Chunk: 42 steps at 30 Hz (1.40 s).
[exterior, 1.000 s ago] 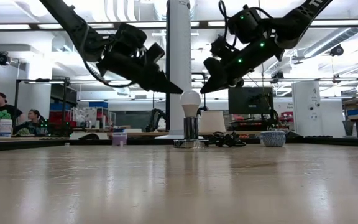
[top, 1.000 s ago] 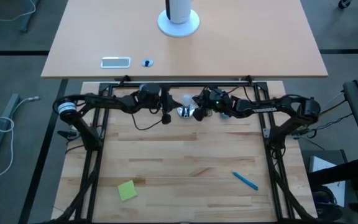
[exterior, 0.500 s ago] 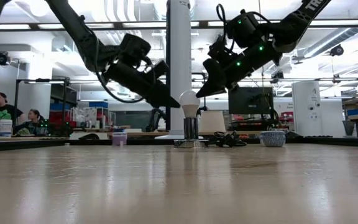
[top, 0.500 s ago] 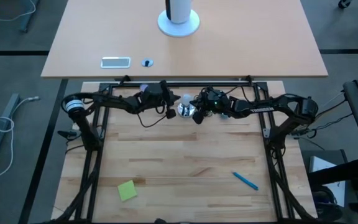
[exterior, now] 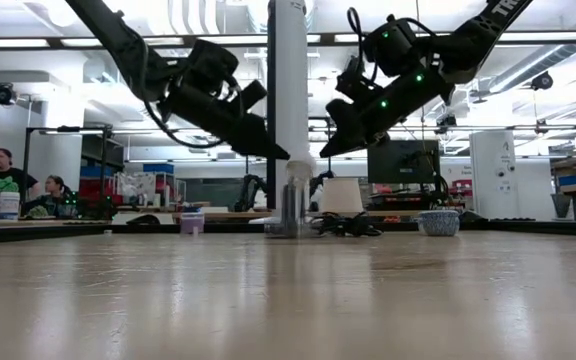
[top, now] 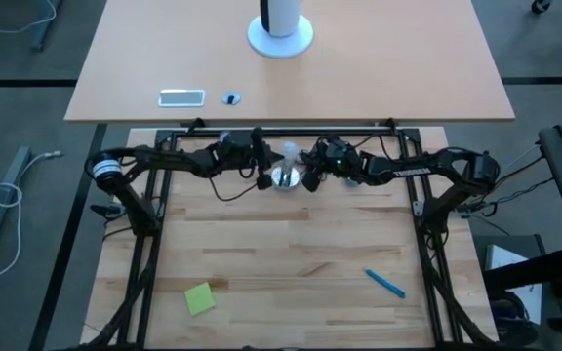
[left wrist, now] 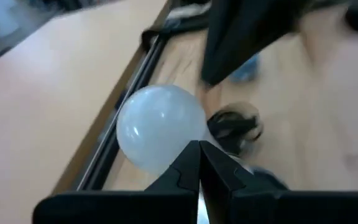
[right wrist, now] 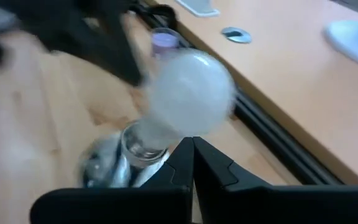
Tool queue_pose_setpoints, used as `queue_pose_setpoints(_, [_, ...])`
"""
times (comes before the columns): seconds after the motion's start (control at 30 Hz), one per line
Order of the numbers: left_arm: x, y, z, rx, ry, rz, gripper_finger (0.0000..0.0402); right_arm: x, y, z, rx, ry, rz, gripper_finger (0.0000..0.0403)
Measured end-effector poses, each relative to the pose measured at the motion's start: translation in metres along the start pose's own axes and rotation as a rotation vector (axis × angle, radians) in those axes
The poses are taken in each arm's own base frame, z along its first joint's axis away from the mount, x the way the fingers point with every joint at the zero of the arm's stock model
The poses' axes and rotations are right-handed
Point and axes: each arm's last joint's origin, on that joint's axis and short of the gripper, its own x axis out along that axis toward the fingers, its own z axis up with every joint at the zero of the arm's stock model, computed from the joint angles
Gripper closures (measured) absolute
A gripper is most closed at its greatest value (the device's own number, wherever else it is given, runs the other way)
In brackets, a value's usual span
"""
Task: Screw lightbulb
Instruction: Remove the bulb from the lamp, then return to Home Position
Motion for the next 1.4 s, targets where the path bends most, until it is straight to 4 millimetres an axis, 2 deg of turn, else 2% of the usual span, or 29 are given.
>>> queue_pose_setpoints(0.13, [0.001, 0.002, -0.003, 0.002, 0.024, 0.034, 0.0401, -0.001, 0.001, 0.001, 0.017, -0.008, 0.061, 0.0403])
queue_pose_setpoints(0.47, [0.002, 0.002, -0.008, -0.014, 0.071, 0.051, 0.0401, -0.003, 0.002, -0.001, 0.014, 0.025, 0.064, 0.0403])
queue_pose_setpoints(0.57, [-0.002, 0.002, -0.013, -0.019, 0.159, 0.075, 0.0401, -0.004, 0.001, -0.004, 0.014, 0.062, 0.063, 0.0403])
queue_pose_setpoints(0.63, [-0.005, 0.002, -0.019, -0.007, 0.265, 0.151, 0.0401, -0.004, 0.001, -0.006, 0.012, 0.081, 0.062, 0.0403])
queue_pose_setpoints(0.73, [-0.008, 0.011, -0.026, 0.005, 0.371, 0.329, 0.0401, -0.004, 0.001, -0.006, 0.012, 0.083, 0.062, 0.0403])
queue_pose_setpoints(0.8, [-0.008, 0.02, -0.03, -0.03, 0.376, 0.396, 0.0401, -0.004, 0.001, -0.006, 0.014, 0.08, 0.062, 0.0403])
queue_pose_setpoints(0.93, [-0.007, 0.037, -0.039, -0.219, 0.328, 0.455, 0.0399, -0.004, 0.001, -0.005, 0.032, 0.072, 0.061, 0.0403])
queue_pose_setpoints(1.1, [-0.001, 0.044, -0.048, -0.343, 0.325, 0.425, 0.036, -0.004, 0.001, -0.005, 0.041, 0.074, 0.061, 0.0403])
queue_pose_setpoints(1.3, [-0.001, 0.045, -0.049, -0.358, 0.328, 0.424, 0.0283, -0.004, 0.001, -0.007, 0.04, 0.082, 0.061, 0.0403])
queue_pose_setpoints(1.4, [-0.008, 0.042, -0.053, -0.361, 0.413, 0.417, 0.0265, -0.004, 0.001, -0.009, 0.029, 0.099, 0.062, 0.0403])
